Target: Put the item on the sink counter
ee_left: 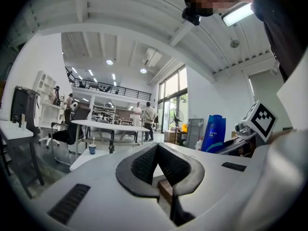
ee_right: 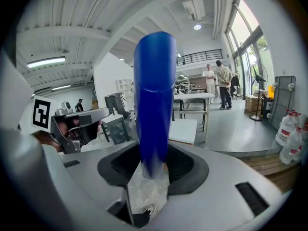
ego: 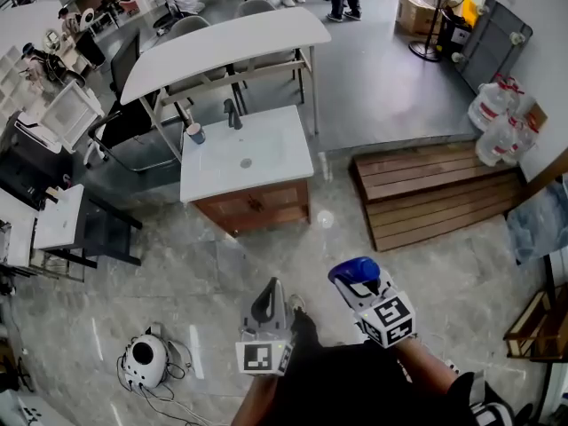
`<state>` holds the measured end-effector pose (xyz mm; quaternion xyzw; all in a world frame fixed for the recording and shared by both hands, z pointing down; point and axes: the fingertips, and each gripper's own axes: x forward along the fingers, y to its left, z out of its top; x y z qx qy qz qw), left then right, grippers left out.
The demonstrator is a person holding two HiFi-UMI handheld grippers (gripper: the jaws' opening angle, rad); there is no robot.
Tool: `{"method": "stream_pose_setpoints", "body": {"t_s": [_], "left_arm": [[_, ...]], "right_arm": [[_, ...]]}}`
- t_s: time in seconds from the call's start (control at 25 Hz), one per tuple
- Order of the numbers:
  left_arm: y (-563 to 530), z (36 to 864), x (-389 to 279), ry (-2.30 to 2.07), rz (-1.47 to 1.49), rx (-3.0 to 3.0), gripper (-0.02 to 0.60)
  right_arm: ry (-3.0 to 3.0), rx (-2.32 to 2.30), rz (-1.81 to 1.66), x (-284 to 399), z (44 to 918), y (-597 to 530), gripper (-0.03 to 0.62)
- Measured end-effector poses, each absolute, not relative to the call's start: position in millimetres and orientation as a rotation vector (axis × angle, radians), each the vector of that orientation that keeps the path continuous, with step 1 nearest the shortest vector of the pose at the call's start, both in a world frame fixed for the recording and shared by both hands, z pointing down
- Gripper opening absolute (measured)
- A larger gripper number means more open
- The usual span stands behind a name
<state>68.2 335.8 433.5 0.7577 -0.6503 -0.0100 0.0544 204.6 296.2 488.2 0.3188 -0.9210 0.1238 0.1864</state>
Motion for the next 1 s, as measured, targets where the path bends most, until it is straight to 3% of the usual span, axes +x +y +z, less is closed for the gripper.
{"method": "stream_pose_setpoints", "body": {"t_s": [0.52, 1.0], "left_arm": [[219, 431, -30, -1.896, -0.041, 2.334, 0.015], [159, 440, -76, -1.829, -0.041, 2.365, 0.015]], "right_arm": [[-2.575, 0.958, 0.375, 105, 484, 184, 0.164], [-2.547, 1.025, 0.394, 59, 491, 128, 0.164]]}}
